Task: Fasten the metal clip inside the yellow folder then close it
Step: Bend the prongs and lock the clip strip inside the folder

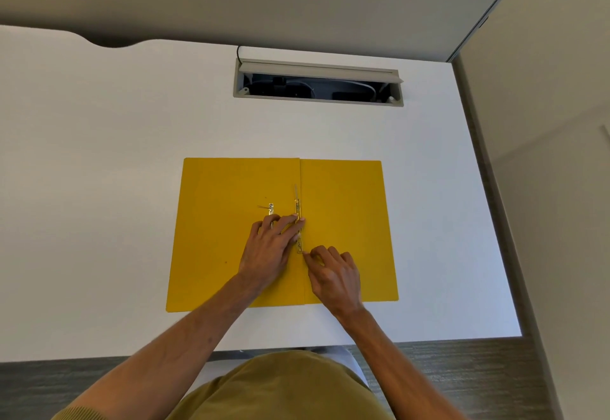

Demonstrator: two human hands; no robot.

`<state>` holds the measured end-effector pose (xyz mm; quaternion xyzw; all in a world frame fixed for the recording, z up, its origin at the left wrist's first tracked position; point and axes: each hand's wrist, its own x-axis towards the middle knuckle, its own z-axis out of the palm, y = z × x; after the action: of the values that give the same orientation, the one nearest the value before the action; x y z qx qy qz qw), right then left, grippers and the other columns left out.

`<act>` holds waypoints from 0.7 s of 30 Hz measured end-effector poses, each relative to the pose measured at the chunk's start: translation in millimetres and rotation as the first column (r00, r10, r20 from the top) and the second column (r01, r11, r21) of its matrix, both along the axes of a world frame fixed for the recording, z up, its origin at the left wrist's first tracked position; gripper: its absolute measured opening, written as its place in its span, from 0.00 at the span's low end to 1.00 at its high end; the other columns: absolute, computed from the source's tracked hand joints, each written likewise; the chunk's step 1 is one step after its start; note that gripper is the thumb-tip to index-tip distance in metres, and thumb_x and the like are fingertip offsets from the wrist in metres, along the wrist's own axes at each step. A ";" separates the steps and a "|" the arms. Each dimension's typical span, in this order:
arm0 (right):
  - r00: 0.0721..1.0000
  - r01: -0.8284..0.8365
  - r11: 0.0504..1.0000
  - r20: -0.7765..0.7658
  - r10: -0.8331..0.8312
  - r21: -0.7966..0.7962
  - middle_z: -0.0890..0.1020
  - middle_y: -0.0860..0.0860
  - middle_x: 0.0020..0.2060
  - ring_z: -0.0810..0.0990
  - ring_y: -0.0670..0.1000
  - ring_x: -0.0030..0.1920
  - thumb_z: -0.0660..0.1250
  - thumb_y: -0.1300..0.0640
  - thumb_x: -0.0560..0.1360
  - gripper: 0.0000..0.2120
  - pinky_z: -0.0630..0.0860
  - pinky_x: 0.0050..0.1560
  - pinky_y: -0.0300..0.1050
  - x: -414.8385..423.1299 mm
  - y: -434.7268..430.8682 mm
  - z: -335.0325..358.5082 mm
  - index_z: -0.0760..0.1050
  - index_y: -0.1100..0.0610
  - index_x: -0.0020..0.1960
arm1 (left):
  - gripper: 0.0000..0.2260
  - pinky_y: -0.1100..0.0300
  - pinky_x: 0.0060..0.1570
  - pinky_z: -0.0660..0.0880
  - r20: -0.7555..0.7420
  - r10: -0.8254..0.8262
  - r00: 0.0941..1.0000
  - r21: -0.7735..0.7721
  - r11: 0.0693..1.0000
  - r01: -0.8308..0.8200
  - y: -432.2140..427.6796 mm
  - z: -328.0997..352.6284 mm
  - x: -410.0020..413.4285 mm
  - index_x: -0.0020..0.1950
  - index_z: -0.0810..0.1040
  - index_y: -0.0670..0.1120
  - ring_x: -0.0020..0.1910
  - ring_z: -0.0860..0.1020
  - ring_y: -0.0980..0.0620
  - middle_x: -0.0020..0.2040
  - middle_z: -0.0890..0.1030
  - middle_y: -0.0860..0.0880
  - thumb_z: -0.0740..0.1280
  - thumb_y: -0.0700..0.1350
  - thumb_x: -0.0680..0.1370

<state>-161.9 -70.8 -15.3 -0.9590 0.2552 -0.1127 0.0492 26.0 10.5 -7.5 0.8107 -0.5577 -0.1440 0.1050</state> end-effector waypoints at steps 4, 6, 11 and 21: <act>1.000 0.028 1.000 0.013 -0.028 -0.003 0.85 0.49 0.50 0.82 0.53 0.44 0.69 0.56 0.82 0.07 0.75 0.40 0.50 2.6 9.8 -2.9 0.85 0.52 0.57 | 0.21 0.45 0.71 0.72 0.009 -0.007 1.000 0.016 1.000 0.007 -1.0 0.1 0.5 0.83 0.68 0.56 0.75 0.72 0.43 0.80 0.73 0.53 0.59 0.51 0.89; 0.999 0.044 0.999 0.015 -0.044 0.010 0.85 0.49 0.50 0.82 0.53 0.44 0.69 0.57 0.82 0.07 0.75 0.40 0.50 5.3 14.4 -3.7 0.85 0.53 0.57 | 0.21 0.45 0.70 0.73 0.015 -0.013 1.000 0.013 1.000 0.013 -0.7 -0.5 1.1 0.83 0.68 0.56 0.75 0.72 0.43 0.81 0.73 0.53 0.59 0.50 0.89; 0.997 0.070 0.996 0.018 -0.071 0.052 0.84 0.51 0.50 0.82 0.54 0.45 0.69 0.57 0.82 0.09 0.75 0.40 0.52 10.6 22.1 -4.1 0.84 0.55 0.60 | 0.24 0.44 0.71 0.71 0.035 -0.028 0.999 0.026 0.999 0.027 -0.8 -1.4 4.4 0.85 0.65 0.55 0.76 0.71 0.42 0.82 0.71 0.52 0.62 0.46 0.87; 0.996 0.090 0.982 0.010 -0.093 0.168 0.84 0.47 0.55 0.83 0.51 0.50 0.69 0.52 0.81 0.11 0.75 0.43 0.50 -12.7 33.9 -2.5 0.84 0.49 0.63 | 0.25 0.44 0.72 0.72 0.024 -0.053 0.998 0.021 0.998 0.052 4.4 -1.7 1.4 0.86 0.62 0.55 0.77 0.70 0.43 0.83 0.68 0.52 0.60 0.46 0.88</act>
<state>-174.6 -36.9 -17.7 -0.9378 0.3071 -0.1015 0.1265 27.4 14.9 -9.2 0.7986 -0.5784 -0.1425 0.0859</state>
